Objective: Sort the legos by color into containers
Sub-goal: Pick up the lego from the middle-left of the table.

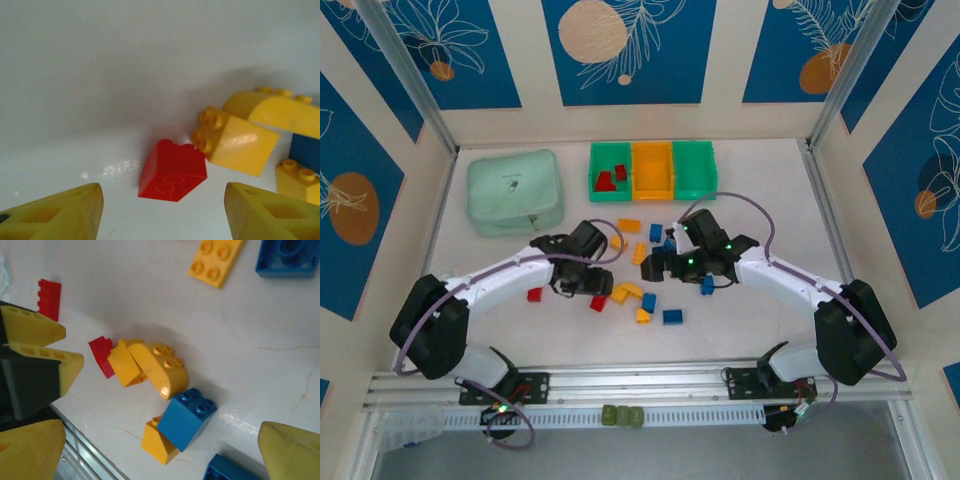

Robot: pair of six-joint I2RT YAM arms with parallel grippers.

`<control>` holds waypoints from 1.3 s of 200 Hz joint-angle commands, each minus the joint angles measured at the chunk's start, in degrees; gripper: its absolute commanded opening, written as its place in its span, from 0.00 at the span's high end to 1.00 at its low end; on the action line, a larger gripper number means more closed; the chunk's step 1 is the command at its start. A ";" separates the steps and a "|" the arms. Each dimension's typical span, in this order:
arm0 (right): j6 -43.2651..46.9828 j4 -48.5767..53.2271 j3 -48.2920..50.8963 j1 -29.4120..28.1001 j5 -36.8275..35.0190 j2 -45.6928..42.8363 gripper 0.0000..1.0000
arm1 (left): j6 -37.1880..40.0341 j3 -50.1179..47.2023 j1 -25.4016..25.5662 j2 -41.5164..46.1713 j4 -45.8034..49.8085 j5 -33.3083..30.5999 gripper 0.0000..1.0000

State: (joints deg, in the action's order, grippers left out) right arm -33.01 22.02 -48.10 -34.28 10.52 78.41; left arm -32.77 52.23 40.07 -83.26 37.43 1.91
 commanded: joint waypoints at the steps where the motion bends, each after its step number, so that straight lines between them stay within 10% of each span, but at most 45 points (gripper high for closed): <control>1: -1.44 -0.44 1.14 -0.48 -0.74 -2.10 0.01 | -2.81 -3.48 1.17 2.49 -3.70 0.50 0.35; 260: -0.47 0.40 -1.35 0.27 -0.95 -1.25 0.01 | 2.25 -11.52 2.96 -0.77 -13.82 3.01 0.43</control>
State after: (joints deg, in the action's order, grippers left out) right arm -33.65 21.87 -47.31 -34.37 8.97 77.08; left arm -32.47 43.53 41.93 -84.27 20.78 5.56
